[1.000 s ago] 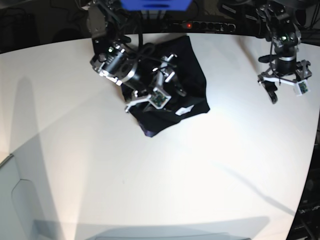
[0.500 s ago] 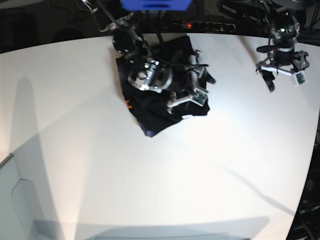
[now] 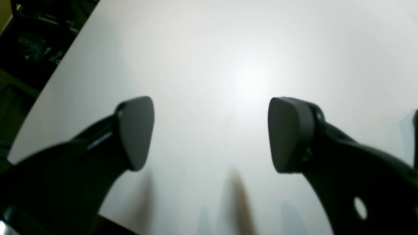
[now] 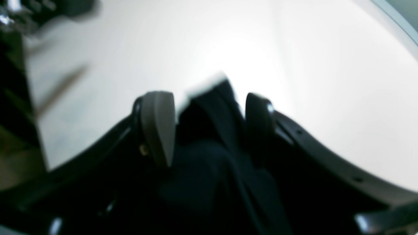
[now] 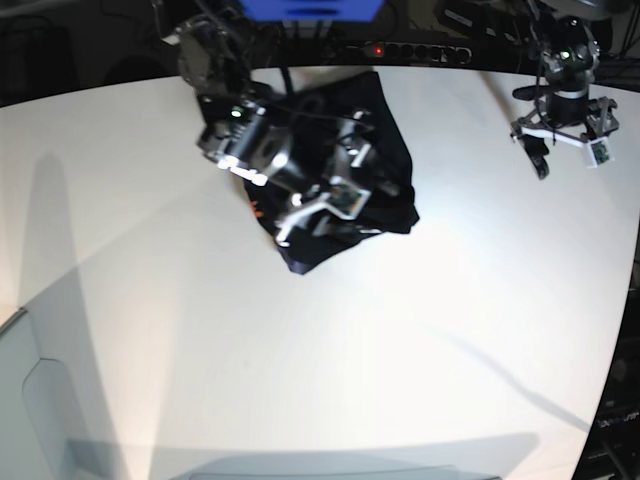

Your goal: Fold the T-shirt properly

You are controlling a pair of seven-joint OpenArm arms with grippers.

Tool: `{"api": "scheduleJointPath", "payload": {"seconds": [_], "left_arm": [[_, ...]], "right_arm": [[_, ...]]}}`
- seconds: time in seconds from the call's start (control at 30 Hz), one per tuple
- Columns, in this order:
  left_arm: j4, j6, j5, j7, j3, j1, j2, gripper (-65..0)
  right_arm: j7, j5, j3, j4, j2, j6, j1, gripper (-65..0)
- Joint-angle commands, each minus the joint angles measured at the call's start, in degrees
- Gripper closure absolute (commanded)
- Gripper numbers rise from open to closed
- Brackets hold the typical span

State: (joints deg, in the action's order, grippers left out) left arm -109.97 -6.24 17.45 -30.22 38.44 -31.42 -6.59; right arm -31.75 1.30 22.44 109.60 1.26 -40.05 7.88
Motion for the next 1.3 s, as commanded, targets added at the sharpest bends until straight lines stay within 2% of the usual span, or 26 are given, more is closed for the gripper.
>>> {"api": "scheduleJointPath", "payload": {"seconds": [0.0, 0.17, 0.4, 0.63, 0.73, 0.93, 0.97, 1.27], "left_arm": [[-1.0, 0.1, 1.4, 1.3, 0.2, 0.0, -0.4, -52.3], [-0.9, 0.1, 4.9, 1.3, 0.1, -0.2, -0.8, -52.3], [-0.9, 0.1, 4.8, 1.3, 0.4, -0.2, -0.9, -52.3], [-0.8, 0.1, 4.8, 1.3, 0.6, -0.7, -0.9, -52.3], [-0.7, 0.1, 4.8, 1.3, 0.6, -0.7, -0.9, -52.3], [-0.9, 0.1, 4.9, 1.3, 0.6, -0.8, -0.8, -52.3], [-0.9, 0.1, 4.9, 1.3, 0.6, -0.8, -0.9, -52.3], [-1.0, 0.1, 4.9, 1.3, 0.6, -0.7, -1.0, -52.3]], "right_arm": [[1.6, -1.0, -0.9, 2.0, -0.5, 0.1, 0.6, -35.2], [1.6, -1.0, -2.8, 0.9, -4.2, 0.1, 2.7, -35.2], [1.1, -1.0, -2.5, 0.2, -4.3, 0.1, 0.6, -35.2], [1.1, -1.0, -2.3, -6.8, -4.6, 0.1, -1.4, -34.5], [1.6, -1.0, -0.8, -6.1, -5.5, 0.1, 0.0, -27.8], [1.1, -1.0, 4.1, -0.8, -6.2, 0.1, 3.5, -1.6], [1.1, -1.0, 4.2, -0.2, -6.2, 0.1, 4.2, 0.0], [1.2, -1.0, 7.6, 3.6, -6.9, 0.1, 10.9, 0.0]]}}
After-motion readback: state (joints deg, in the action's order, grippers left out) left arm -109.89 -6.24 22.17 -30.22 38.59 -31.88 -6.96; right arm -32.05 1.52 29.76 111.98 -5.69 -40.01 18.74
